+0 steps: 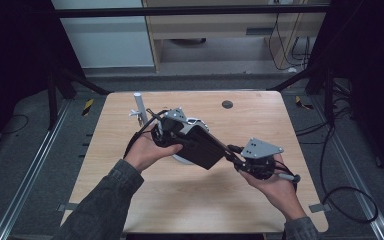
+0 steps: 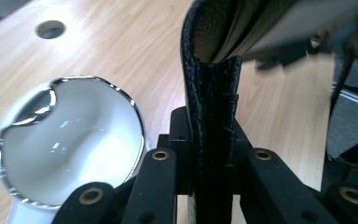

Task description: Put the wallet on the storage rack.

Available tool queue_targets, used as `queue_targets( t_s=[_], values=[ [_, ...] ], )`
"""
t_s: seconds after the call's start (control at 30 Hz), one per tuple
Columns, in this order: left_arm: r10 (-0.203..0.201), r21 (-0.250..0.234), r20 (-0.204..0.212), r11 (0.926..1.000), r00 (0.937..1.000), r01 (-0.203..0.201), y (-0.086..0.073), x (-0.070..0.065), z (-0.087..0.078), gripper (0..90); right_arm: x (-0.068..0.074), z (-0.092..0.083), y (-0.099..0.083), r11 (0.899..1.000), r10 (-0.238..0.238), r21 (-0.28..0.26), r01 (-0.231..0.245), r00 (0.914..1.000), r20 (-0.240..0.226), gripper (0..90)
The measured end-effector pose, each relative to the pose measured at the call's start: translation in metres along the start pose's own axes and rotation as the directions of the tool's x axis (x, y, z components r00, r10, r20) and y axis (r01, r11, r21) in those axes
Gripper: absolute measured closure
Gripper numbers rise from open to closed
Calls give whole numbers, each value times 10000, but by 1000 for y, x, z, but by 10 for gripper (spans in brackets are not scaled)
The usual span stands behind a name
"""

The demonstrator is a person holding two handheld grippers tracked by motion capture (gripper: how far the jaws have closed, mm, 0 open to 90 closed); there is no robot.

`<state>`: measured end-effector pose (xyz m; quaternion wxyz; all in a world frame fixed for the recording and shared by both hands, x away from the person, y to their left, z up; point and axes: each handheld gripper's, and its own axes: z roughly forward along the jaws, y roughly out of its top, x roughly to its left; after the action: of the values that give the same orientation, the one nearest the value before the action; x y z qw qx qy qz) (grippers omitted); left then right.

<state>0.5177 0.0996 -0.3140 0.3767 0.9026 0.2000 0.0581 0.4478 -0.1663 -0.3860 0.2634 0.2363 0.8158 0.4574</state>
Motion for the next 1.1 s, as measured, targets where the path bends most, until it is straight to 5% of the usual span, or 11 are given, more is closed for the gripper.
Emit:
queue_targets(
  t_s=[0.17,0.37,0.4,0.47,0.5,0.53,0.57,0.67,0.8,0.97,1.1],
  values=[
    [194,418,-449,9990,9988,-175,16,-4,-13,792,11,2,-20,9979,529,401,-514,9978,-387,343],
    [174,843,-835,9964,9964,-103,23,-1,-29,792,16,9,-66,9823,1816,426,-1825,9831,238,184],
    [132,865,-858,9962,9962,-57,23,1,-32,792,13,12,-73,9759,2022,750,-2050,9784,430,160],
    [-76,889,-911,9959,9958,157,25,7,-41,792,1,19,-90,9436,2738,1522,-2939,9515,1400,136],
    [-76,889,-911,9959,9958,157,25,7,-41,792,1,19,-90,9436,2738,1522,-2939,9515,1400,136],
    [-143,914,-1113,9955,9937,246,27,11,-46,792,-4,23,-101,9215,3129,1824,-3430,9336,1747,111],
    [-143,914,-1113,9955,9937,246,27,11,-46,792,-4,23,-101,9215,3129,1824,-3430,9336,1747,111],
    [-234,958,-1387,9947,9901,369,31,18,-53,792,-8,28,-112,8857,3546,2311,-4026,9081,2228,90],
    [-287,1024,-1703,9936,9850,467,37,25,-63,792,-10,32,-118,8602,3868,2477,-4457,8869,2524,82],
    [-349,1024,-1976,9932,9797,561,39,30,-69,792,-9,40,-121,8488,3682,2932,-4400,8899,2693,64],
    [-334,1071,-2098,9926,9772,569,41,33,-71,791,-10,43,-123,8595,3553,2783,-4287,8926,2776,51]
  ],
)
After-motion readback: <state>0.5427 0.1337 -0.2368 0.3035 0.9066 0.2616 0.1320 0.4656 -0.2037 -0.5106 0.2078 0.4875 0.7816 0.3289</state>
